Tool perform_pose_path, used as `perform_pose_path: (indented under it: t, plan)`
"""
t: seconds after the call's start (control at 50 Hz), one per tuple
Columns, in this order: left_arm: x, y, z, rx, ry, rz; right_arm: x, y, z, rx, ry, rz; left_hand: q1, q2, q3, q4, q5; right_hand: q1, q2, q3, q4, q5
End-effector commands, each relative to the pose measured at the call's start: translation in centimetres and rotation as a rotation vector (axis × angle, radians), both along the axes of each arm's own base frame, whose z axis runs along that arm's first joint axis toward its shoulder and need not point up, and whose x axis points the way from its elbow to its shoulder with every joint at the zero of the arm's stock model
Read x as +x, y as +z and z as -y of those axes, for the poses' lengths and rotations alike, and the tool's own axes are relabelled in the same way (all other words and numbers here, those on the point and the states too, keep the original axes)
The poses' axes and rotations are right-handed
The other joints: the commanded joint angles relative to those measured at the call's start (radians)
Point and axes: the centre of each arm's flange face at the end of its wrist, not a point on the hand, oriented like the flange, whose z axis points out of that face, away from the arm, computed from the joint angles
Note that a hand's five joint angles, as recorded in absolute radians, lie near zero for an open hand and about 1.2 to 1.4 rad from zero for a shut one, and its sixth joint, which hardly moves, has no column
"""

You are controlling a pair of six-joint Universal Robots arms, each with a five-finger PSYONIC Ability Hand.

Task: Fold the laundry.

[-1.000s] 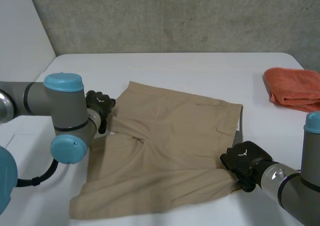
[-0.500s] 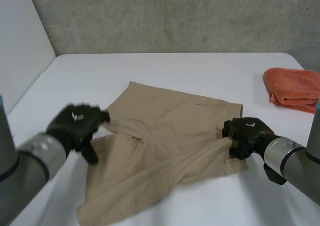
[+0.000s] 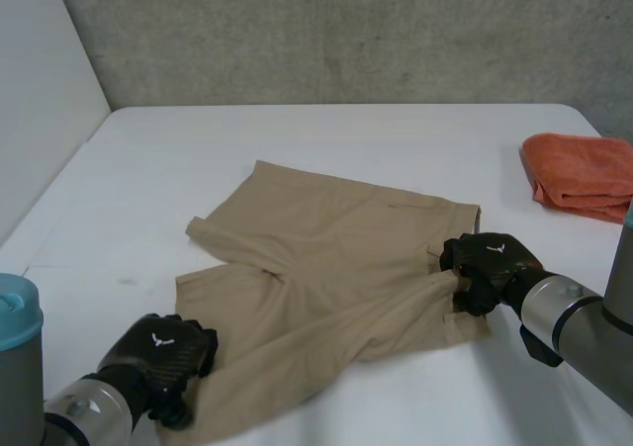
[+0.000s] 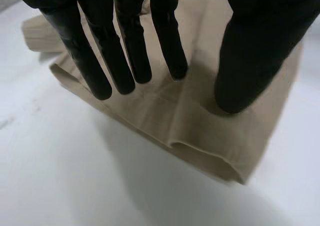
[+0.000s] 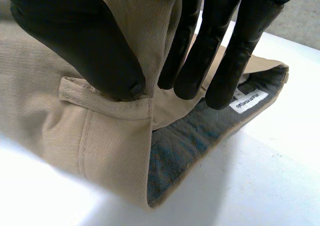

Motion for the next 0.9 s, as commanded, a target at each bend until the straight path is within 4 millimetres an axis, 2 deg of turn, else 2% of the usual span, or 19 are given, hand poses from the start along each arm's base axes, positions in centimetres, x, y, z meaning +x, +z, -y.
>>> perform_pose_path:
  t: [0.02, 0.1, 0.18, 0.2, 0.24, 0.26, 0.34, 0.38, 0.4, 0.46, 0.48, 0.54, 0.56, 0.7, 0.72, 0.8, 0.86, 0.9]
  plan:
    - [-0.1, -1.2, 0.3, -0.016, 0.022, 0.029, 0.1, 0.0, -0.1, 0.000, 0.012, -0.009, 0.615, 0.633, 0.644, 0.641, 0.647, 0.421, 0.219, 0.218, 0.209, 0.225]
    - [-0.4, -2.2, -0.4, 0.025, -0.010, 0.062, -0.1, 0.4, -0.6, 0.005, 0.020, -0.028, 0.615, 0.633, 0.644, 0.641, 0.647, 0.421, 0.219, 0.218, 0.209, 0.225]
    - [-0.5, -1.6, -0.8, 0.015, -0.033, 0.072, -0.7, 2.4, -2.8, 0.003, 0.100, -0.153, 0.615, 0.633, 0.644, 0.641, 0.647, 0.421, 0.219, 0.218, 0.209, 0.225]
    - [-0.4, -0.6, -0.8, -0.010, -0.040, 0.075, -1.0, 2.7, -4.2, 0.005, 0.171, -0.249, 0.615, 0.633, 0.644, 0.641, 0.647, 0.421, 0.219, 0.218, 0.209, 0.225]
    - [-0.1, 0.7, -0.9, -0.043, -0.054, 0.092, -1.7, 3.0, -5.5, 0.009, 0.241, -0.348, 0.615, 0.633, 0.644, 0.641, 0.647, 0.421, 0.219, 0.218, 0.209, 0.225]
    - [0.2, 1.6, -1.1, -0.065, -0.072, 0.114, -2.8, 3.0, -6.3, 0.029, 0.285, -0.446, 0.615, 0.633, 0.644, 0.641, 0.647, 0.421, 0.219, 0.218, 0.209, 0.225]
    - [0.5, 3.9, -1.4, -0.119, -0.127, 0.169, -4.6, 3.0, -7.7, 0.103, 0.391, -0.591, 0.615, 0.633, 0.644, 0.641, 0.647, 0.421, 0.219, 0.218, 0.209, 0.225]
    - [0.5, 4.7, -1.4, -0.148, -0.138, 0.175, -4.8, 3.2, -8.0, 0.124, 0.410, -0.599, 0.615, 0.633, 0.644, 0.641, 0.647, 0.421, 0.219, 0.218, 0.209, 0.225]
    - [0.4, 5.6, -1.0, -0.188, -0.139, 0.169, -4.8, 3.6, -7.9, 0.125, 0.408, -0.591, 0.615, 0.633, 0.644, 0.641, 0.647, 0.421, 0.219, 0.218, 0.209, 0.225]
    - [0.1, 6.5, -0.1, -0.231, -0.125, 0.150, -4.6, 4.5, -6.7, 0.080, 0.361, -0.553, 0.615, 0.633, 0.644, 0.641, 0.647, 0.421, 0.219, 0.218, 0.209, 0.225]
    - [-0.1, 6.8, 0.7, -0.256, -0.117, 0.137, -4.4, 5.0, -5.7, 0.049, 0.314, -0.504, 0.615, 0.633, 0.644, 0.641, 0.647, 0.421, 0.219, 0.218, 0.209, 0.225]
    - [-1.0, 6.6, 2.2, -0.289, -0.117, 0.120, -4.0, 5.6, -4.2, 0.017, 0.246, -0.416, 0.615, 0.633, 0.644, 0.641, 0.647, 0.421, 0.219, 0.218, 0.209, 0.225]
    - [-1.9, 6.2, 3.5, -0.314, -0.122, 0.110, -3.9, 5.8, -3.4, 0.006, 0.216, -0.375, 0.615, 0.633, 0.644, 0.641, 0.647, 0.421, 0.219, 0.218, 0.209, 0.225]
    - [-5.5, 5.9, 9.1, -0.440, -0.120, 0.046, -2.7, 4.4, -0.3, 0.003, 0.173, -0.313, 0.615, 0.633, 0.644, 0.641, 0.647, 0.421, 0.219, 0.218, 0.209, 0.225]
    - [-6.7, 5.7, 10.5, -0.469, -0.125, 0.027, -2.7, 4.2, 0.5, -0.010, 0.148, -0.321, 0.615, 0.633, 0.644, 0.641, 0.647, 0.421, 0.219, 0.218, 0.209, 0.225]
    - [-9.8, 4.9, 13.3, -0.540, -0.150, -0.011, -3.2, 3.8, 2.3, -0.060, 0.053, -0.353, 0.615, 0.633, 0.644, 0.641, 0.647, 0.421, 0.219, 0.218, 0.209, 0.225]
    - [-11.3, 4.3, 14.8, -0.579, -0.158, -0.027, -3.6, 3.3, 3.7, -0.117, -0.007, -0.375, 0.615, 0.633, 0.644, 0.641, 0.647, 0.421, 0.219, 0.218, 0.209, 0.225]
    - [-12.2, 3.5, 16.6, -0.613, -0.147, -0.040, -3.6, 2.9, 4.3, -0.138, -0.025, -0.380, 0.615, 0.633, 0.644, 0.641, 0.647, 0.421, 0.219, 0.218, 0.209, 0.225]
